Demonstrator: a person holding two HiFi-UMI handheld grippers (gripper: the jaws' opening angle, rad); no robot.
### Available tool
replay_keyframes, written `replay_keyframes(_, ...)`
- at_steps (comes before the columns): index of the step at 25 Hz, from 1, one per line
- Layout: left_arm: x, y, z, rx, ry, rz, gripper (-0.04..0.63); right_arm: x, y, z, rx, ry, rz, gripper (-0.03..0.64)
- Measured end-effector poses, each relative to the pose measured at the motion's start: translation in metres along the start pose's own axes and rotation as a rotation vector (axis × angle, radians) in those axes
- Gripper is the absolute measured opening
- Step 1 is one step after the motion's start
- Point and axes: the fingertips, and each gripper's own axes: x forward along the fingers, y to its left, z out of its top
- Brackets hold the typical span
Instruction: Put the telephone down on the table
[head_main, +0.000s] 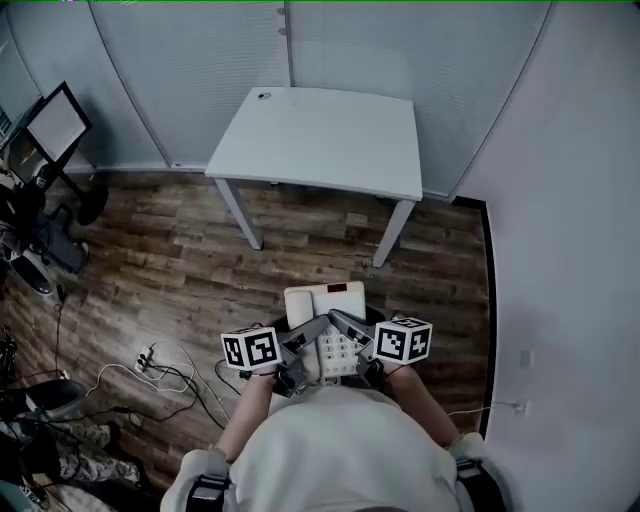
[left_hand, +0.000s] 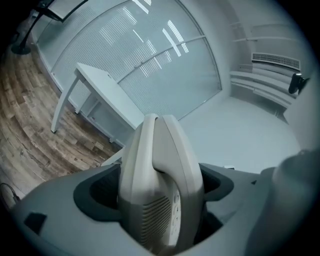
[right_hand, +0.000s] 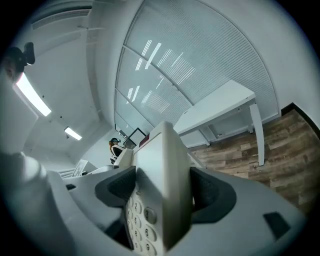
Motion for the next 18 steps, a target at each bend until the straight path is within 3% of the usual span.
replay_keyframes(18,-0.006,-0.007,-0.01,0.004,-0.017,0.022,0.433,-0.009,0.005,-0.008,0.005,0.001,0.027,0.339)
